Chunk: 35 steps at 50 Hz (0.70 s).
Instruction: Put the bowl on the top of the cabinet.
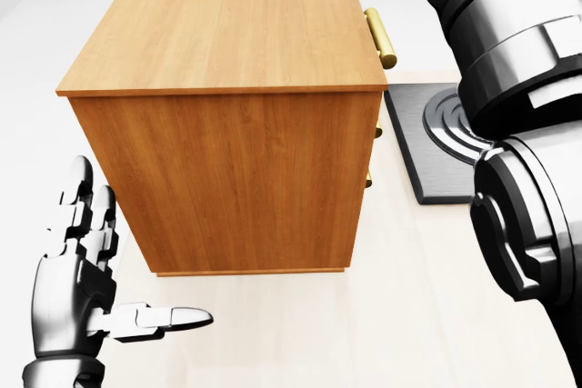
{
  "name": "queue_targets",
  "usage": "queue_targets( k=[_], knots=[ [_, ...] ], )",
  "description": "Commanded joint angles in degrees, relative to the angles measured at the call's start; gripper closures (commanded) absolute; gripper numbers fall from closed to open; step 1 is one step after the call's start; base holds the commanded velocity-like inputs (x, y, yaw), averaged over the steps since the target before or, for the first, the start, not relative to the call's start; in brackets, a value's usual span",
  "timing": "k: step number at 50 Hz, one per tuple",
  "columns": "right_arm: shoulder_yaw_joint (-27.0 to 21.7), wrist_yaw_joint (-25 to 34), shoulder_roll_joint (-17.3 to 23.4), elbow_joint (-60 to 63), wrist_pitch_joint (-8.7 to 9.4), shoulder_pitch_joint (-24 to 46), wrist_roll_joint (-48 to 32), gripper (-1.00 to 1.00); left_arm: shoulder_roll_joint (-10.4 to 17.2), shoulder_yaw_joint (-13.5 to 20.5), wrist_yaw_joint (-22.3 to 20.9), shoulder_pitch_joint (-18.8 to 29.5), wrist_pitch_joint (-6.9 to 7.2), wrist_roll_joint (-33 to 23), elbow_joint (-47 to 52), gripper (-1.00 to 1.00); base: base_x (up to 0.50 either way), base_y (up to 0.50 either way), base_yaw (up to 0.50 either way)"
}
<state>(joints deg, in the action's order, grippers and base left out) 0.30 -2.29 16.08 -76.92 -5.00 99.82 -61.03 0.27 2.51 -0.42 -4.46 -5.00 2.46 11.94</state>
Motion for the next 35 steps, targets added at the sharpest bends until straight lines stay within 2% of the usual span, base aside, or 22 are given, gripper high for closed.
queue_targets(
  k=[1,35],
  knots=[
    [1.0,-1.4,-3.3,1.3,0.0,-1.1,-3.6,1.0,0.0,0.2,0.0,0.3,0.0,0.3,-0.3,-1.0,0.0,0.0,0.0],
    [4.4,-3.0,-10.1,2.3,0.0,-6.8,-10.3,1.0,0.1,0.0,-0.5,0.1,0.0,0.3,-0.4,-1.0,0.0,0.0,0.0]
  ],
)
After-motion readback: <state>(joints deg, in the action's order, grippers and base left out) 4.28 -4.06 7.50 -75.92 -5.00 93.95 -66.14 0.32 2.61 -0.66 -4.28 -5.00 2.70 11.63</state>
